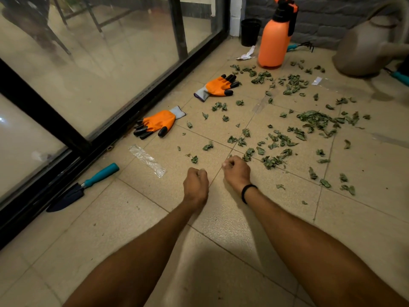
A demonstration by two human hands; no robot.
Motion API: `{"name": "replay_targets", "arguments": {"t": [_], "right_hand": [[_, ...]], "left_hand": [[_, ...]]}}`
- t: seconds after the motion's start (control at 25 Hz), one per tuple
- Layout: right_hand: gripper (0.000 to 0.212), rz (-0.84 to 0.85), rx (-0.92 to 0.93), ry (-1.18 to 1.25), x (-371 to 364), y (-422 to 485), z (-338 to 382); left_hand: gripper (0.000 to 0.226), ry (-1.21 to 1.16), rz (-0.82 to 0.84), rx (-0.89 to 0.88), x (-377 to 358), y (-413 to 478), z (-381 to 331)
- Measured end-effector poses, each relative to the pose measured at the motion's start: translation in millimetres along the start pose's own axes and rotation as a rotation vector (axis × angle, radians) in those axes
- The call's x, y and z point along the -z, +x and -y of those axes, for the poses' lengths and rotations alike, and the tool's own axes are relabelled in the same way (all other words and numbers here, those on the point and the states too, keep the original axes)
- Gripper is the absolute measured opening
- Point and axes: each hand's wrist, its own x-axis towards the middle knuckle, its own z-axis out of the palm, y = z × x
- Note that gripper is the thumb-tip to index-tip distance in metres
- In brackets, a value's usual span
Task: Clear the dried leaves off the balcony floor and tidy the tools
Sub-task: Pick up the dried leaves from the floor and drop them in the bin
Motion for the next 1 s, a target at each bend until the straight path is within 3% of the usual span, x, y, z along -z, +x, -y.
{"name": "replay_targets", "arguments": {"t": [0.08, 0.16, 0.2, 0.28, 0.36, 0.44, 0.48, 0.56, 0.64, 0.72, 0.8, 0.88, 1.0], "right_hand": [[0.013, 0.041, -0.318, 0.537, 12, 4, 12], [0.018, 0.094, -0.525, 1.044, 25, 6, 23], [0.017, 0.118, -0.576, 1.194, 30, 5, 27], [0.012, 0.158, -0.606, 1.267, 29, 3, 32], [0.024, 0.192, -0.552, 1.043, 15, 0, 32], [0.03, 0.225, -0.282, 0.507, -9, -3, 29], [0.027, 0.226, -0.071, 0.225, -22, -5, 26], [0.027, 0.248, 0.291, -0.219, -45, -11, 16], [0.021, 0.182, 0.506, -0.459, -56, -18, 8], [0.014, 0.094, 0.546, -0.458, -59, -19, 3], [0.017, 0.024, 0.365, -0.181, -56, -13, 7], [0.02, -0.076, 0.142, 0.077, -51, 10, 18], [0.01, -0.099, 0.12, -0.025, -47, 48, 33]], "left_hand": [[0.027, -0.332, 0.01, 0.228, 9, 14, -5], [0.016, -0.558, 0.05, 0.388, 20, 23, -9], [0.016, -0.672, 0.067, 0.461, 26, 25, -9], [0.027, -0.89, 0.098, 0.576, 36, 29, -11], [0.029, -1.005, 0.082, 0.637, 42, 35, -8], [0.026, -0.973, 0.023, 0.62, 46, 42, -8], [0.034, -0.84, -0.026, 0.537, 48, 47, -7], [0.044, -0.338, -0.13, 0.212, 50, 57, -3], [0.041, 0.093, -0.151, -0.132, 47, 65, 2], [0.041, 0.271, -0.067, -0.283, 41, 71, 6], [0.047, 0.429, 0.0, -0.317, 31, 74, 12], [0.036, 0.573, -0.048, -0.341, 20, 77, 18], [0.019, 0.467, -0.174, -0.339, 10, 71, 17]]}}
